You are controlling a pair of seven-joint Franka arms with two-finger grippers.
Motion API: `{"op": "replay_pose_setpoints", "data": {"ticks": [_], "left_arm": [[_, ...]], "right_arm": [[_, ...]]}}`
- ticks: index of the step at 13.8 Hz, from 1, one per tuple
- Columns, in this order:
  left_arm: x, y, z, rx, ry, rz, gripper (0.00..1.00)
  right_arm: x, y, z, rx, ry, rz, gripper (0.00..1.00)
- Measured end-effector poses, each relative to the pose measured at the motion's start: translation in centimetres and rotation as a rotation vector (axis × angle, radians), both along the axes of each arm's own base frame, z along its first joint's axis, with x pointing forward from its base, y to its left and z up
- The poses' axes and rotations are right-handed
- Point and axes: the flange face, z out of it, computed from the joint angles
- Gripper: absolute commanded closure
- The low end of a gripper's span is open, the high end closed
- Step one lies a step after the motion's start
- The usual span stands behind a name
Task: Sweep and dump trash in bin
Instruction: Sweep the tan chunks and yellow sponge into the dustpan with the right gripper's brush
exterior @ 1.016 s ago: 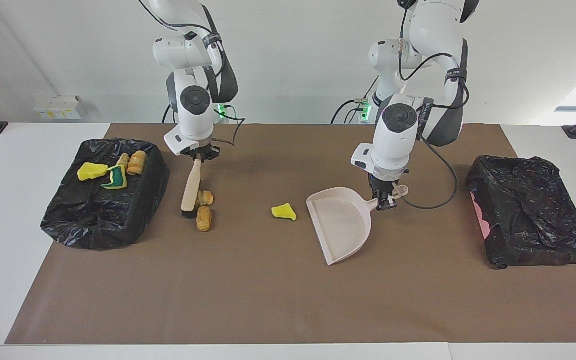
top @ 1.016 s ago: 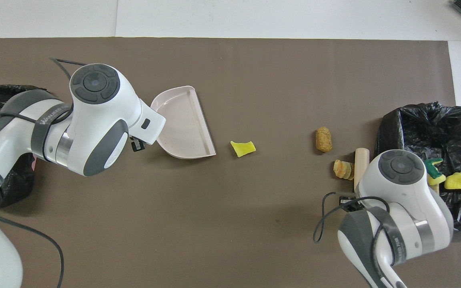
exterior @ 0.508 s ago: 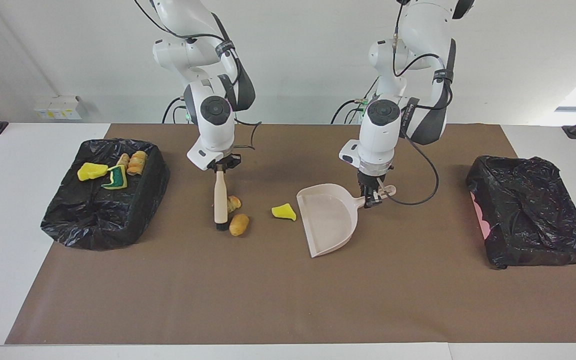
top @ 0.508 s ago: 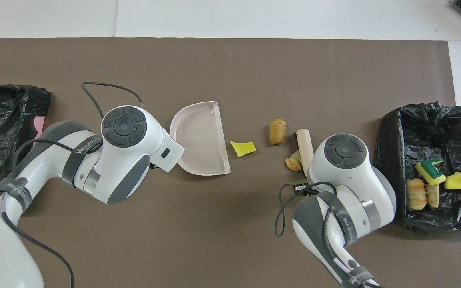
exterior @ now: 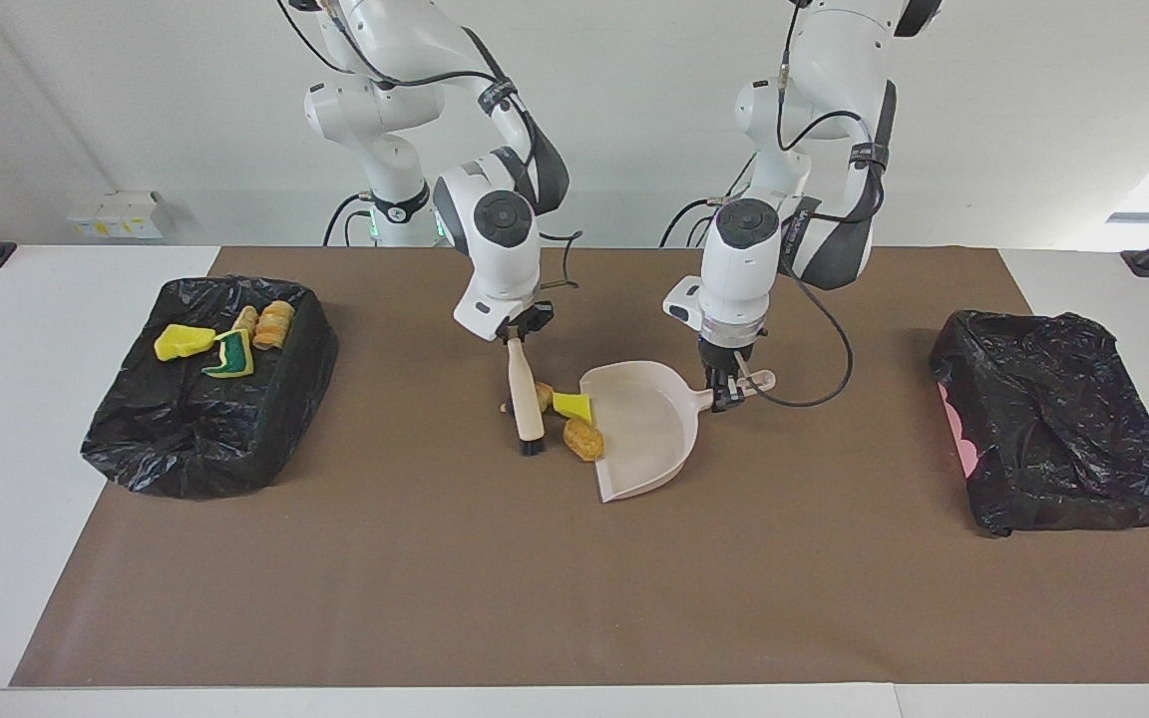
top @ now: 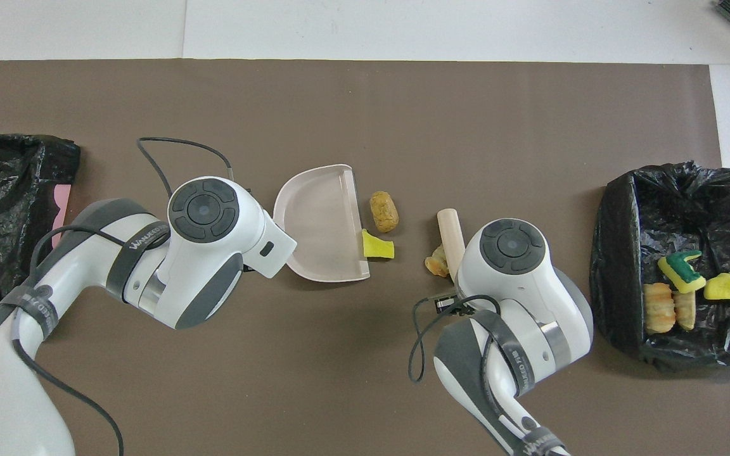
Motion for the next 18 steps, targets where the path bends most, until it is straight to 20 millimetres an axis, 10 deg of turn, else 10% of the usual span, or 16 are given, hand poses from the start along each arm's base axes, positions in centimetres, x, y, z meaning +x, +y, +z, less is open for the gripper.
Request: {"op": "replay_pose_setpoints", "data": {"ticks": [5,7,13,18], "left_arm": [[-1.0,0.3,-0.6,0.004,-0.005,-0.006,1.00],[-1.3,0.4,-0.6,0.006,-0.007,-0.008,1.00],[-1.0,1.8,-1.1,0.028,0.013,-0.114,1.00],[0.6,6.8,0.3,0.074,0.026,-0.137,1.00]], "right_arm": [[-0.1,9.3,0.9,0.128,0.022,-0.069,1.00],[1.2,10.0,0.9,0.144,0.024,-0.087,1.00],[5.1,3.5,6.1,0.129,0.047,-0.180,1.00],[1.4,0.7,14.1,0.079,0.103,-0.153,1.00]]}}
